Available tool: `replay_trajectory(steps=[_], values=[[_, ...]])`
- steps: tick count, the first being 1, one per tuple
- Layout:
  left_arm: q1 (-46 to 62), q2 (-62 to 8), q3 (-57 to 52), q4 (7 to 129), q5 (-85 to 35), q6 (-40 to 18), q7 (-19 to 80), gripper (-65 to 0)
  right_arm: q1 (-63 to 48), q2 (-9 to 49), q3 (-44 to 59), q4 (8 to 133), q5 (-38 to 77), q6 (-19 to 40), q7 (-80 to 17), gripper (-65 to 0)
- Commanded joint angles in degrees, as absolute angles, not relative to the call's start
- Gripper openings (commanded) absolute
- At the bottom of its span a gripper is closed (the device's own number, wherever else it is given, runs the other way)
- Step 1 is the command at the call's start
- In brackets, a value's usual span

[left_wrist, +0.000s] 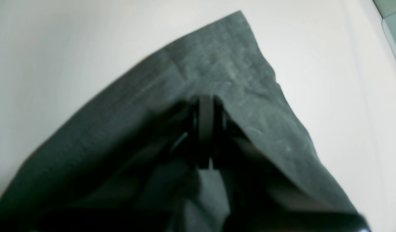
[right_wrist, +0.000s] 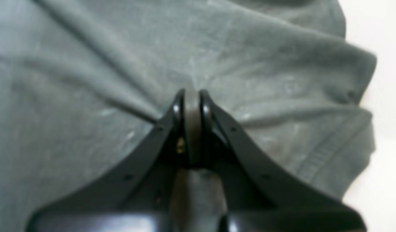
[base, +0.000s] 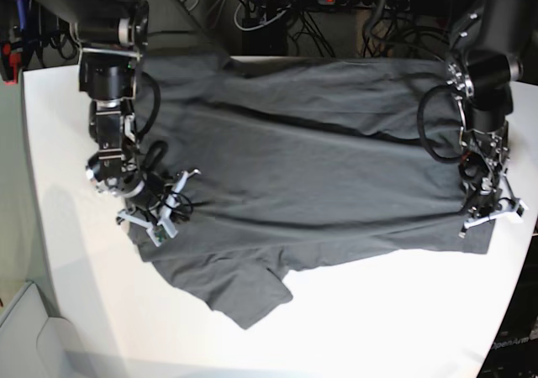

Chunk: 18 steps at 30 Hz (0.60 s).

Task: Layout the t-shirt on the table in an organized manner, then fold the t-shirt properly
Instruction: 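Grasp the shirt's hem corner with the right gripper and pull it outward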

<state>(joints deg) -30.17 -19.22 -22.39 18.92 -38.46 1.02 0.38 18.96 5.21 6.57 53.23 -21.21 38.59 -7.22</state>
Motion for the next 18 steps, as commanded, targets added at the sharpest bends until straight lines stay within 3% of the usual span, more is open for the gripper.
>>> replay_trajectory(steps=[1, 9, 18], values=[[-29.3, -18.8, -22.4, 18.1, -38.2, 5.1, 5.7, -64.8, 17.5, 5.2, 4.5, 55.4, -24.2, 40.0, -13.5, -65.0], [-29.4, -18.2, -22.3, 18.1, -38.1, 5.1, 5.7, -64.8, 9.1, 6.4, -7.0, 72.7, -24.2, 40.0, -22.5, -65.0], [-29.4, -18.3, -22.3, 18.1, -38.2, 5.1, 5.7, -64.8, 11.7, 8.8, -8.4, 75.3, -24.3, 40.0, -25.8, -65.0]])
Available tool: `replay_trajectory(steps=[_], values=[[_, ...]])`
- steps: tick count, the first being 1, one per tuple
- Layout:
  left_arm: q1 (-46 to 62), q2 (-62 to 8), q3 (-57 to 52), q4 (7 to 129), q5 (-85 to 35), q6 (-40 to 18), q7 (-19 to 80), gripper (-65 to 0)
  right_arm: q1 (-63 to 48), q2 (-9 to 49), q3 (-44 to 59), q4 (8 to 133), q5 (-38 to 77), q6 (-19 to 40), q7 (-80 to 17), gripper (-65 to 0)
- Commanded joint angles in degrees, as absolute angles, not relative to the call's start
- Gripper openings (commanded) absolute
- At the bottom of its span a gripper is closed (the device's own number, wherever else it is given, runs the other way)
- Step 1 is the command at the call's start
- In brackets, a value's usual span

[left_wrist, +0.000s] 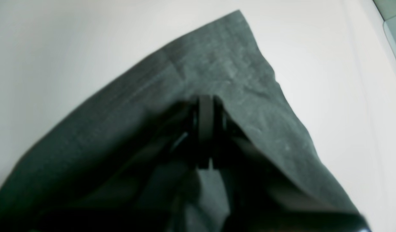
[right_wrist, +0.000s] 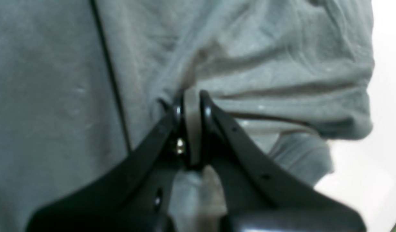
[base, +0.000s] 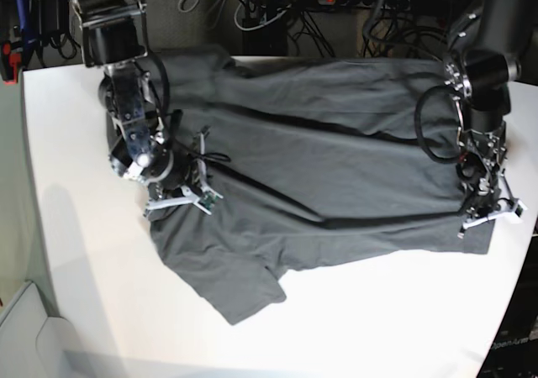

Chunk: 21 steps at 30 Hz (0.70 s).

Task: Layout the t-shirt on the table in an organized manner, then fold the t-shirt properly
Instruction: 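Grasp the shirt's hem corner with the right gripper and pull it outward, then drag the grey shirt's side edge with the right gripper toward the collar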

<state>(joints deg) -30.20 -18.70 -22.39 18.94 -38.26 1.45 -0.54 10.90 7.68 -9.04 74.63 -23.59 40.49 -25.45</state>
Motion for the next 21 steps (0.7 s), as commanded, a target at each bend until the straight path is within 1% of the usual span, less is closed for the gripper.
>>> replay_trajectory(steps=[1, 7, 9, 12, 16, 21], values=[[-29.4, -18.4, -22.3, 18.1, -38.2, 5.1, 5.7, -64.8, 12.1, 9.5, -8.0, 75.3, -24.3, 40.0, -25.8, -65.0], [-29.7, -18.5, -22.3, 18.2, -38.2, 5.1, 5.8, -64.8, 12.3, 12.4, -8.0, 75.4, -24.3, 40.0, -25.8, -65.0], [-30.1, -18.2, -22.3, 20.6, -38.2, 5.1, 6.6, -64.8, 12.4, 12.6, -7.9, 75.8, -24.3, 40.0, -25.8, -65.0], [-29.8, -18.1, -22.4, 28.4, -38.3, 5.1, 13.6, -64.8, 13.1, 12.7, -4.4, 78.9, -24.3, 40.0, -25.9, -65.0], [-28.1, -17.7, -22.7, 40.4, -38.3, 5.4, 20.3, -64.8, 15.0, 12.4, -3.2, 82.9, -24.2, 40.0, -25.9, -65.0], [-24.7, -16.6, -22.8, 50.8, -38.3, 5.6, 24.1, -64.8, 19.0, 8.1, -3.1, 81.3, -24.2, 40.0, -25.9, -65.0]])
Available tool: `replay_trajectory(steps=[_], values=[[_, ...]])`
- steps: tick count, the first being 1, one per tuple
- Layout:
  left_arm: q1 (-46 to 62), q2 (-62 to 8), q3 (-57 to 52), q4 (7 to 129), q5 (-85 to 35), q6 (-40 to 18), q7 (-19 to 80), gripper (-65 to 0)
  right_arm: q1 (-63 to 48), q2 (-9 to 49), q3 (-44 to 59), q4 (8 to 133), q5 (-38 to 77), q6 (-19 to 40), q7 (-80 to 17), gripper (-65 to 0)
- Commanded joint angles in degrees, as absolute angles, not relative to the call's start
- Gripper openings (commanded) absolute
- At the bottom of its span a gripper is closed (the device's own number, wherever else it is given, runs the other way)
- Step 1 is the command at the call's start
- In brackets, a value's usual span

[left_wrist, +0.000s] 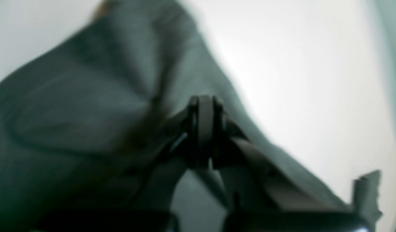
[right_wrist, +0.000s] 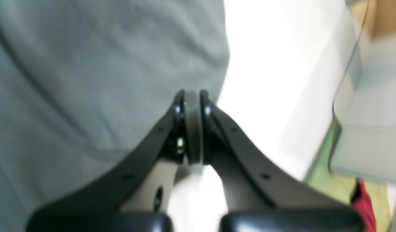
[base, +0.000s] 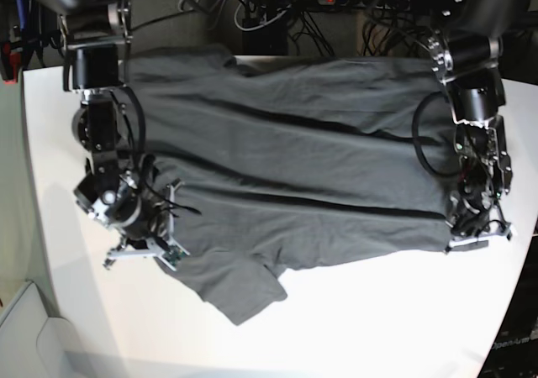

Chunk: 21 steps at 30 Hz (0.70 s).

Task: Layout the t-shirt on the table in an organized manner, then fold the t-shirt properly
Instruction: 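Drag the grey shirt's side edge with the right gripper toward the collar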

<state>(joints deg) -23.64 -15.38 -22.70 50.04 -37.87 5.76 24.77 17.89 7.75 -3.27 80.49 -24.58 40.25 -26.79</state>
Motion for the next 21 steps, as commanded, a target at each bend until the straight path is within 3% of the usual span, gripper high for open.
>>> replay_trajectory(steps=[1, 10, 21], values=[[-23.7, -16.4, -22.8, 52.4, -38.3, 5.6, 24.5, -64.8, 20.2, 7.2, -3.1, 79.7, -24.2, 40.0, -25.9, -65.0], [-14.7, -16.6, -24.7, 59.7, -38.4, 5.6, 25.2, -64.6, 35.8, 0.9, -3.1, 50.3, -23.9, 40.0, -23.2, -65.0], [-4.0, -14.0, -36.5, 69.8, -38.4, 5.1, 32.7, -64.6, 42.9, 3.4, -3.2, 25.4, -23.9, 40.0, -6.5, -65.0]])
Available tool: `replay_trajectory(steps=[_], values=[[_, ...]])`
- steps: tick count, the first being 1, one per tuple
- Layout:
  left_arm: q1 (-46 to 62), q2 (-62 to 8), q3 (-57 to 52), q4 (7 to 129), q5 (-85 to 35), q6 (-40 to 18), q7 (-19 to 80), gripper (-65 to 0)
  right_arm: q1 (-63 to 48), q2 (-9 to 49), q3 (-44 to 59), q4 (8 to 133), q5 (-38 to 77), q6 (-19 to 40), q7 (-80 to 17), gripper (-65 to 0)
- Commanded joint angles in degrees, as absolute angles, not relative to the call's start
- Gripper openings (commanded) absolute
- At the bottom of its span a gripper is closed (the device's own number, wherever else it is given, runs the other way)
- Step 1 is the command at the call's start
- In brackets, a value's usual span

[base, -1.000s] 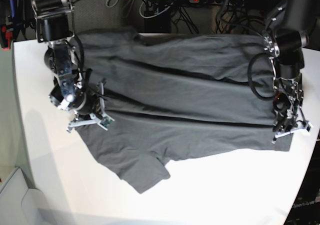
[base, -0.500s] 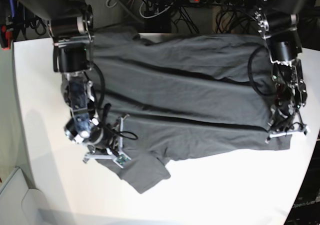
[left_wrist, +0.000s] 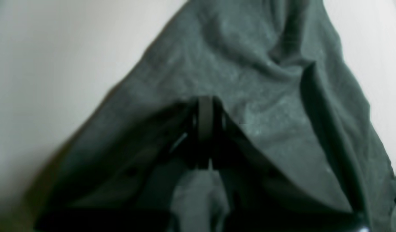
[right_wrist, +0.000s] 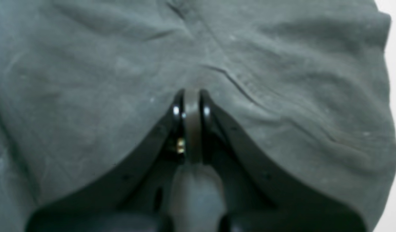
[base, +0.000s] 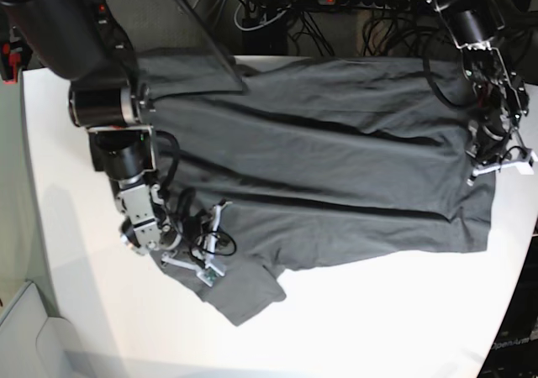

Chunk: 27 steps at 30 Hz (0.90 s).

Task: Layout the t-shirt on the table in an organized manner, then fold the t-shirt properly
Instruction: 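Drag the grey shirt's side edge with the right gripper toward the collar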

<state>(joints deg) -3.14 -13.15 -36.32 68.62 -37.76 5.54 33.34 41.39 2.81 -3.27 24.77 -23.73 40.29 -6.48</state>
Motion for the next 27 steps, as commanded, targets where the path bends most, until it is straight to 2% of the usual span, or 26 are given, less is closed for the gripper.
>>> replay_trajectory(steps=[1, 7, 15, 19, 23, 27], values=[[-3.5, -13.8, -37.7, 70.7, -38.4, 5.1, 33.4, -64.6, 42.9, 3.9, -3.2, 24.8, -23.9, 40.0, -5.7, -65.0], [-0.8, -12.3, -40.7, 75.1, -38.4, 5.1, 34.3, -64.6, 42.6, 6.5, -3.2, 24.5, -23.9, 39.6, -2.6, -65.0], [0.2, -10.9, -40.6, 76.7, -38.4, 5.1, 34.3, -64.6, 42.9, 9.8, -3.3, 24.5, -24.0, 19.5, 1.7, -65.0], [0.2, -10.8, -40.3, 76.7, -38.4, 5.1, 34.3, -64.6, 42.9, 10.2, -3.3, 24.7, -24.0, 13.2, 3.0, -65.0], [0.0, -10.7, -40.3, 76.8, -38.4, 5.1, 34.4, -64.6, 44.1, 10.0, -3.2, 24.8, -23.9, 15.3, 3.1, -65.0], [0.1, -10.7, -40.6, 78.3, -38.4, 5.1, 36.2, -64.6, 43.6, 8.7, -3.1, 28.3, -23.9, 25.4, 2.6, -65.0]])
